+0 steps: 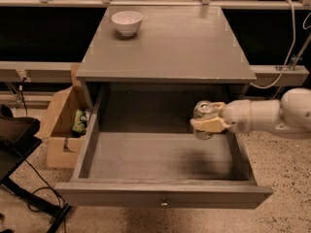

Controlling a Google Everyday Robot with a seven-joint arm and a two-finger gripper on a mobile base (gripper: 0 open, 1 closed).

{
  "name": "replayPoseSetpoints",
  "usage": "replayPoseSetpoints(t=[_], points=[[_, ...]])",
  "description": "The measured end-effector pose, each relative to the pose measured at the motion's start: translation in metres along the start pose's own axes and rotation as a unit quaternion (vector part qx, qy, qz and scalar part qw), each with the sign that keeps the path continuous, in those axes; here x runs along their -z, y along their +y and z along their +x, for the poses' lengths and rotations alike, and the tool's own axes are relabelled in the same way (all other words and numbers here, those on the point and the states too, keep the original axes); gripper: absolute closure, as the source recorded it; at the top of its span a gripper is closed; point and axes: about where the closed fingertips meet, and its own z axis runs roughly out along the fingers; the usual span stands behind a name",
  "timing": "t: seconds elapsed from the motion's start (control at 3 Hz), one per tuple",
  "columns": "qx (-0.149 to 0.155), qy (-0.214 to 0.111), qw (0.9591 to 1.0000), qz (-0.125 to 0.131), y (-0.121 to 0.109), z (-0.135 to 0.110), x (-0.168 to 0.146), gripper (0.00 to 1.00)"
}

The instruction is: Pick 7up can from top drawer and place on counter

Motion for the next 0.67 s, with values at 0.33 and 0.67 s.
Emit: replayPoseSetpoints(t=[0.33,0.67], points=[[0.028,0.009,0.9990,0.034,0.011,-0.084,0.106,1.00],[0.025,-0.002,0.9985,0.048,0.012,-0.145,0.172,1.00]])
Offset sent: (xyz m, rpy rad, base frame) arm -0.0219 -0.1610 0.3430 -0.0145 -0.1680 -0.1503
